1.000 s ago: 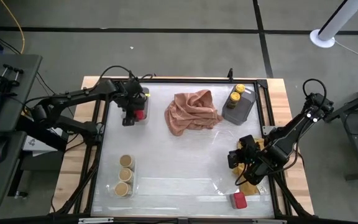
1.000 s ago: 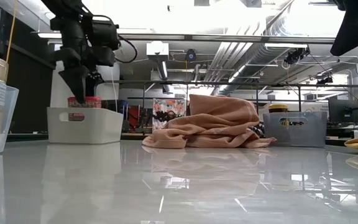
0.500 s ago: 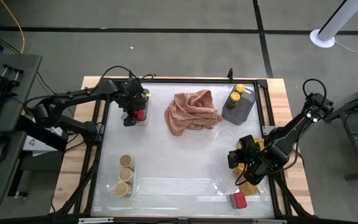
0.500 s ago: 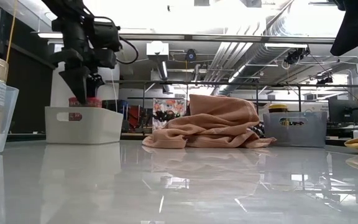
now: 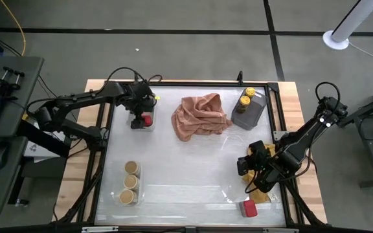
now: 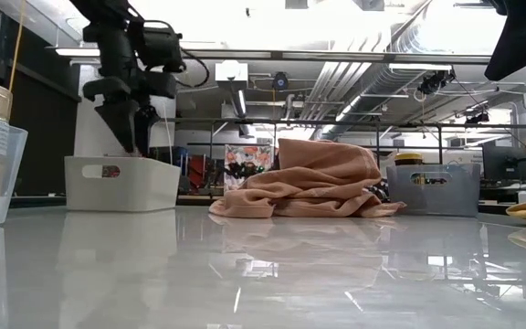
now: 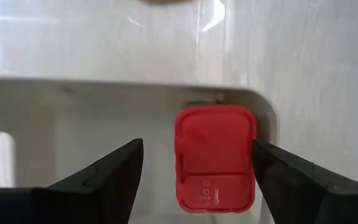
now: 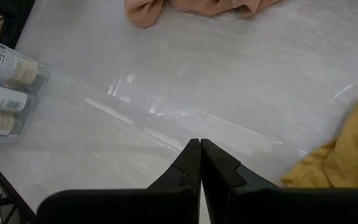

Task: Sort spices by type
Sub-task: Put the red seasoning can into the gray bin

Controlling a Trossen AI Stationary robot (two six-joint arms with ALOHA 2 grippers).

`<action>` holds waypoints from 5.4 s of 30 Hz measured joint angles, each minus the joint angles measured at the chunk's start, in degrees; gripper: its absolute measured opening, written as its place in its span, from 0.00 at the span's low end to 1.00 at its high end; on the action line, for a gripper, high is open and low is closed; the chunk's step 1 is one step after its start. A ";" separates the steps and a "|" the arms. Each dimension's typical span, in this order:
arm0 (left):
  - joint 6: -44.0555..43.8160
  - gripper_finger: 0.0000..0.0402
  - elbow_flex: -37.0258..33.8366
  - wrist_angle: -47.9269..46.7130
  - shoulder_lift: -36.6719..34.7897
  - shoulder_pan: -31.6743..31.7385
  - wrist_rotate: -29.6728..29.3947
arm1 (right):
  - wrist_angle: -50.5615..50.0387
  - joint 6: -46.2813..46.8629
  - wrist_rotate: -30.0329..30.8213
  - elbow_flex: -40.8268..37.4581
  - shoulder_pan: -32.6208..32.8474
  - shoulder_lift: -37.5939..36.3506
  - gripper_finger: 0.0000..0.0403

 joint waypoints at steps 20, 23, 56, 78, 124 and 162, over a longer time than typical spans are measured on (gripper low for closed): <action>-2.31 0.70 24.03 -5.43 -0.35 0.09 -6.54 | -1.23 -1.70 -1.32 0.00 0.00 0.00 0.00; -7.57 0.70 26.76 -5.66 -0.92 -0.42 -4.17 | -1.78 -1.73 -1.33 0.00 0.00 0.00 0.00; -56.33 0.70 -7.65 70.62 -9.43 -43.84 -20.95 | 0.00 -6.03 -2.67 0.00 0.02 0.00 0.00; -54.26 0.70 -7.65 70.69 -9.49 -43.56 -21.71 | 40.95 -11.74 -37.05 0.07 13.66 11.74 0.00; -52.90 0.70 -7.63 70.45 -9.49 -41.29 -21.75 | 8.61 -34.18 -39.28 12.63 9.38 18.74 0.00; -46.78 0.70 -7.58 61.61 -22.39 -44.78 -24.41 | 27.06 -114.85 -30.16 12.43 -34.95 23.58 0.00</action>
